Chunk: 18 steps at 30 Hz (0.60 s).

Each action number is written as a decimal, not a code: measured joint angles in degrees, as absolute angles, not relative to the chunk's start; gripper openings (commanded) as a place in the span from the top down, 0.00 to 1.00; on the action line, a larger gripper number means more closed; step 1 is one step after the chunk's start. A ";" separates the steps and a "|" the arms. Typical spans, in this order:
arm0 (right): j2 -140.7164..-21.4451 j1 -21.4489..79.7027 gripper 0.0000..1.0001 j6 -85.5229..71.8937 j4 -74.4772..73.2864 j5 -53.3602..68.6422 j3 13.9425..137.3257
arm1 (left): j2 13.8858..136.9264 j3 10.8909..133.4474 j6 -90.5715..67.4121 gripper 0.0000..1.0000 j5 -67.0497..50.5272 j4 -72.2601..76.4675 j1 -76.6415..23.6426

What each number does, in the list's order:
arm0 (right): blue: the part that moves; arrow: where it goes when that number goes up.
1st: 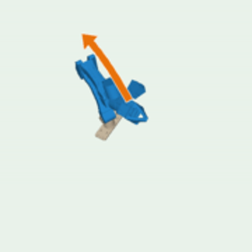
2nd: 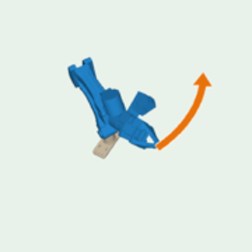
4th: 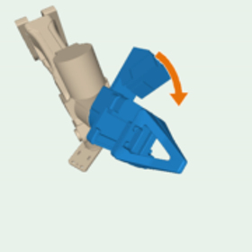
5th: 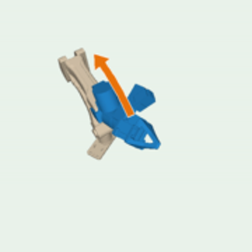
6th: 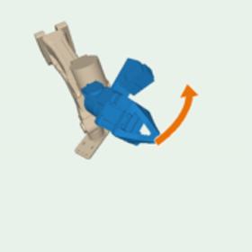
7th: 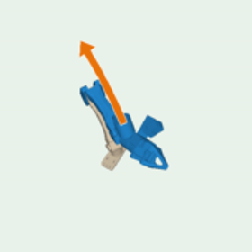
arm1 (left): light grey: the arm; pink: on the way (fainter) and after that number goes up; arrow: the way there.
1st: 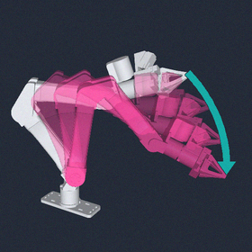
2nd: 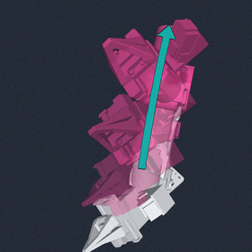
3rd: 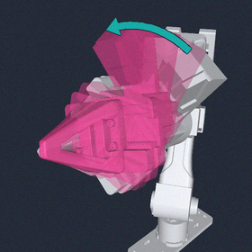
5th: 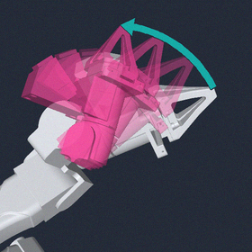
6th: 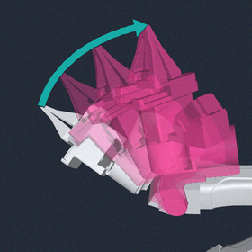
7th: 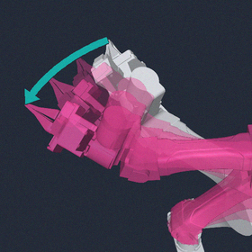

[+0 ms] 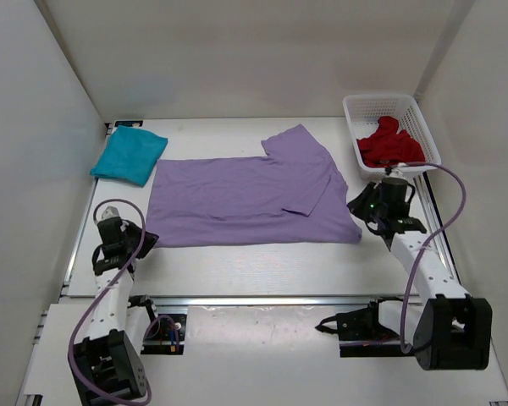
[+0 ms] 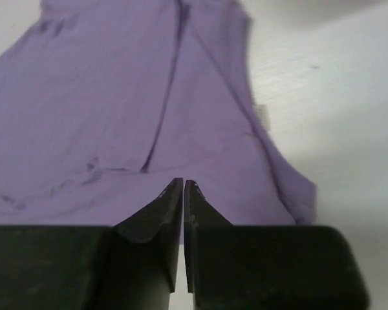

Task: Fold and stack the t-shirts
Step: Fold the flattened tshirt in 1/3 of the way

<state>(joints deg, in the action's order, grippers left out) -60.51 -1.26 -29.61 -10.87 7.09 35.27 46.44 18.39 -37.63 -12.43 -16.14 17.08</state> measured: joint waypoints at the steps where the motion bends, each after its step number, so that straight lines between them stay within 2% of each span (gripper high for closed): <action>1: -61.71 0.38 1.00 -29.82 -10.20 7.22 36.16 | 46.61 18.37 -38.19 0.91 -12.40 -15.33 15.77; 6: -74.59 9.26 0.97 -29.58 -6.98 9.19 40.47 | 49.80 18.37 -43.16 0.92 -10.11 -8.08 2.31; 9: -81.73 13.04 0.77 -29.39 -5.45 10.44 42.11 | 54.54 18.83 -45.47 0.92 -8.71 -3.14 -9.19; 11: -84.01 14.17 0.72 -28.99 -4.58 11.27 42.17 | 57.98 19.90 -46.02 0.91 -7.68 -0.80 -14.96; 15: -87.79 14.22 0.72 -29.12 -2.09 11.88 42.63 | 63.61 21.89 -45.60 0.91 -6.79 3.88 -22.85; 18: -90.30 14.22 0.72 -29.63 -0.56 12.23 42.96 | 65.56 21.93 -44.97 0.91 -6.55 6.07 -23.90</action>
